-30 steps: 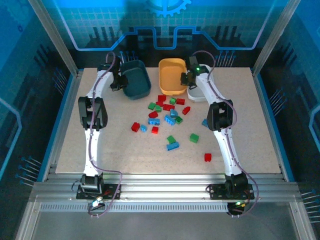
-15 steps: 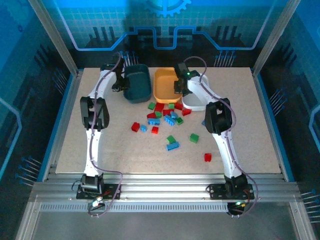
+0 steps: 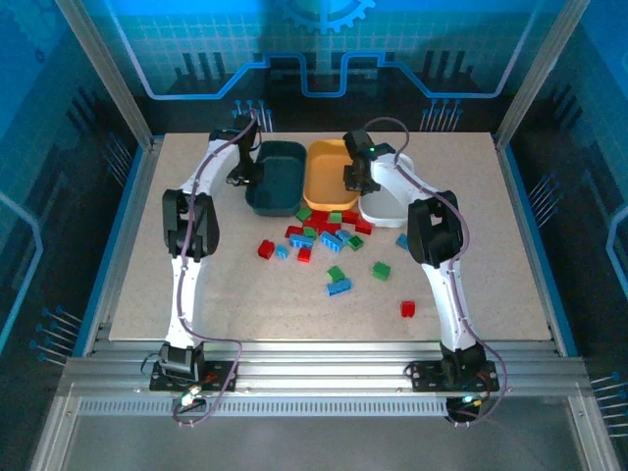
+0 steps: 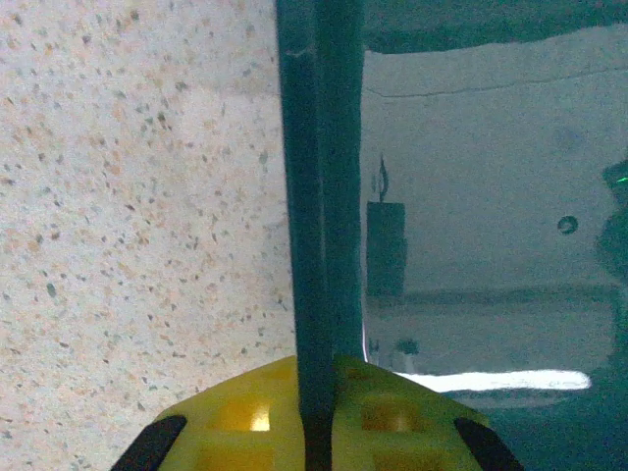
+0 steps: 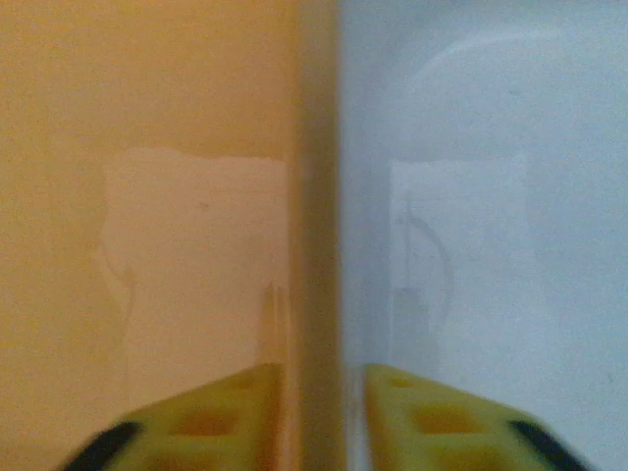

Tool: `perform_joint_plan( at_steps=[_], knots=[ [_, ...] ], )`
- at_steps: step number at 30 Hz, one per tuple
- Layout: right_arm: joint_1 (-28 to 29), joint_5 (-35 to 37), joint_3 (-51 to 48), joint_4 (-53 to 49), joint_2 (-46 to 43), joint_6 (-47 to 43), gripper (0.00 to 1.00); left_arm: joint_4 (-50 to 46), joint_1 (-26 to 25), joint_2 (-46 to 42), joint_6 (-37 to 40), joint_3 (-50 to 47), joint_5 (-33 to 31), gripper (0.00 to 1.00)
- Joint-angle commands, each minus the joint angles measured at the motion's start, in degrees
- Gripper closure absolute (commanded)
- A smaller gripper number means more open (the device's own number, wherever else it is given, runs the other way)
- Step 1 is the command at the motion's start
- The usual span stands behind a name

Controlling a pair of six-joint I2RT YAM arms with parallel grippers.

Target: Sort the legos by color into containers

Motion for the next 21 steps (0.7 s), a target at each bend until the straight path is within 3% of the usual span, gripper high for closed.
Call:
perform_joint_plan(
  at_steps=[1, 3, 9, 14, 21],
  knots=[
    [-1.2, -4.1, 0.4, 0.9, -1.7, -0.2, 0.53, -4.9, -0.3, 3.5, 0.6, 6.0, -2.5, 1.00],
    [-2.0, -5.2, -0.6, 1.3, -4.1, -0.4, 0.45, -6.7, -0.3, 5.3, -0.1, 8.9, -3.2, 1.00],
    [-4.1, -7.3, -6.5, 3.2, -13.0, -2.9, 0.34, -6.3, -0.3, 6.3, -1.3, 9.9, -2.8, 1.00],
    [-8.3, -4.4, -18.9, 3.6, -21.4, -4.3, 0.33, -5.8, -0.3, 7.1, -1.7, 10.5, -2.2, 0.80],
    [-12.9, -6.7, -41.3, 7.9, -36.4, -4.7, 0.43, -5.0, -0.3, 6.1, -3.0, 11.5, 0.1, 0.54]
  ],
)
